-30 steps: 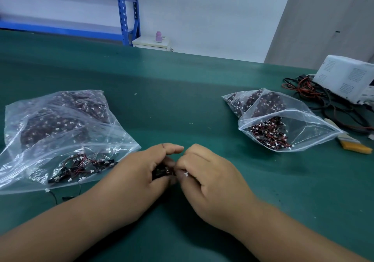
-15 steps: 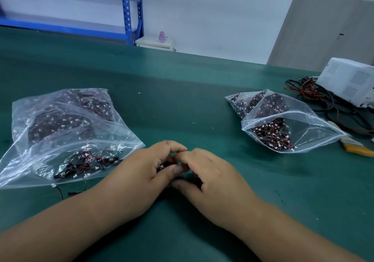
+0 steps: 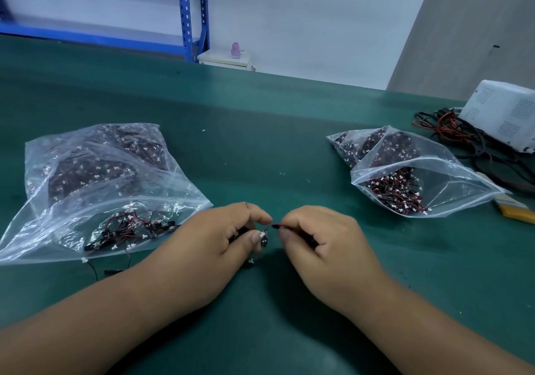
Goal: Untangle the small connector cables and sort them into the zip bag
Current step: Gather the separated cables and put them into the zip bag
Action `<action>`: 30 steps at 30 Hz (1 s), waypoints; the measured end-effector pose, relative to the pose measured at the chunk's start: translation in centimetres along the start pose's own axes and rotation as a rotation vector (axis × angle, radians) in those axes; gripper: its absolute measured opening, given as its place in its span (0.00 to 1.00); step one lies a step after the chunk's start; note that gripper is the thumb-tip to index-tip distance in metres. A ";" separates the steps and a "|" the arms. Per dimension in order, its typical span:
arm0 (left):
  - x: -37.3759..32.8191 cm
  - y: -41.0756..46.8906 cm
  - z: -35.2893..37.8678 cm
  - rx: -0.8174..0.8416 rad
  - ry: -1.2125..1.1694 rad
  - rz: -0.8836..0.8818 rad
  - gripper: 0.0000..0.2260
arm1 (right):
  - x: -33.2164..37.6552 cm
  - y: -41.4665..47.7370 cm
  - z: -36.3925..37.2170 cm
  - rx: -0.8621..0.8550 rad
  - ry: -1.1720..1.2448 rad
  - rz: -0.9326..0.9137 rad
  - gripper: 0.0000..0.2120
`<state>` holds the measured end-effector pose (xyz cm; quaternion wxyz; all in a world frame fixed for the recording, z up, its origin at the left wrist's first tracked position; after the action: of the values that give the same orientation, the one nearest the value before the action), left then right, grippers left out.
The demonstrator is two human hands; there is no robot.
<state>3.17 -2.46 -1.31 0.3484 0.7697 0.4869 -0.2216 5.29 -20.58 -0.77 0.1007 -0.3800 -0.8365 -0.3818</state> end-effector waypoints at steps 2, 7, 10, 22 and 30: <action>0.1 0.1 -0.2 -0.036 0.023 -0.029 0.07 | -0.8 0.0 -0.3 -0.051 0.011 0.062 0.05; 0.4 0.3 -1.1 -0.140 0.009 -0.101 0.03 | -2.9 0.0 -0.3 -0.047 -0.049 0.298 0.10; 0.2 0.2 -1.1 -0.133 0.001 -0.113 0.06 | -3.5 0.1 0.2 0.034 -0.039 0.355 0.17; 0.6 0.3 -0.8 -0.072 0.014 -0.152 0.13 | -0.1 -0.2 0.5 0.335 -0.259 -0.035 0.15; 0.2 0.3 -0.7 -0.045 0.023 -0.147 0.09 | -0.9 -0.2 1.2 0.379 -0.474 0.140 0.30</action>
<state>3.57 -1.87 -0.90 0.3428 0.7264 0.5508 -0.2267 5.90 -20.29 -2.08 -0.0021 -0.4898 -0.8647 -0.1117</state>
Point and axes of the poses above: each hand's wrist, its own y-axis towards the middle knuckle, its own z-axis out of the palm, x = y × z, the point moved 3 cm from there along y, towards the middle knuckle, and after that the axes turned 2 degrees about x, right-handed, at the moved point
